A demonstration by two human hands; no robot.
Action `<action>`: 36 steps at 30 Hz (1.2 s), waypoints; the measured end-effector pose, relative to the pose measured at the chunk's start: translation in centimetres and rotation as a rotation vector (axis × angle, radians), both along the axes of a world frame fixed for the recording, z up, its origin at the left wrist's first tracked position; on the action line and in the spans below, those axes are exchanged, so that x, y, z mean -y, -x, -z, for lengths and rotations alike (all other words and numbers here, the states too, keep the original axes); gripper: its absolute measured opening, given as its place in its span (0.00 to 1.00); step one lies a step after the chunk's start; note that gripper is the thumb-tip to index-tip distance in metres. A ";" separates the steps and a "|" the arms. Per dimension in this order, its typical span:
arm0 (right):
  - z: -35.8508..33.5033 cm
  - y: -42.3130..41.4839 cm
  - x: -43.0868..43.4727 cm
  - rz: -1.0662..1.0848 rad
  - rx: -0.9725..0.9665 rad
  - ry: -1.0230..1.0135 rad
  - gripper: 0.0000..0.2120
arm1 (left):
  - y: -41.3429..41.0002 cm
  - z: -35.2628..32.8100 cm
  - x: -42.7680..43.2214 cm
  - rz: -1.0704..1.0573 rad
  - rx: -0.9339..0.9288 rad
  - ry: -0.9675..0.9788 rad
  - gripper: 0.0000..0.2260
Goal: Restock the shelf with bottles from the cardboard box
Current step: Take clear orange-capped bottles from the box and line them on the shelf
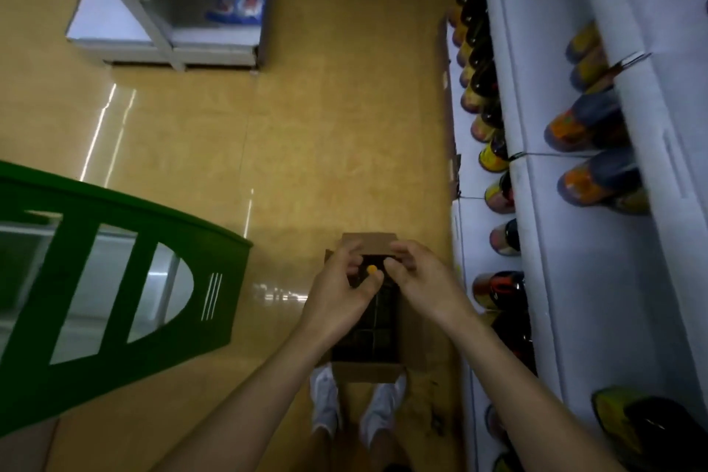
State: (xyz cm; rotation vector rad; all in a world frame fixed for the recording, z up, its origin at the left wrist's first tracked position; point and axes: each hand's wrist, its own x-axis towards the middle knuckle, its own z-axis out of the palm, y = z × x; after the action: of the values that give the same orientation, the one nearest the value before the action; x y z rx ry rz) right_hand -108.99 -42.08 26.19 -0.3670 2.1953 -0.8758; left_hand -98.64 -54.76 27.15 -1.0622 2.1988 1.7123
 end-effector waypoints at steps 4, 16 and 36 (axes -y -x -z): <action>7.1 0.3 -0.9 -0.021 0.085 -0.033 0.18 | -0.4 7.0 -1.8 -0.038 0.091 -0.037 0.26; 26.5 1.7 -1.9 -0.107 0.123 -0.115 0.20 | 0.6 26.7 -4.8 0.015 0.276 -0.055 0.28; 47.5 1.0 2.5 0.106 0.172 -0.151 0.27 | 2.8 47.6 -2.8 0.047 0.358 0.014 0.30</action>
State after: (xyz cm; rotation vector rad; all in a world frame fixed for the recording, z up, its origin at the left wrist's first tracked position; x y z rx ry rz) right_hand -110.00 -44.58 -21.28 -0.0987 2.1190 -0.7621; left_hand -101.43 -51.96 -20.46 -1.2024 1.9941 1.3629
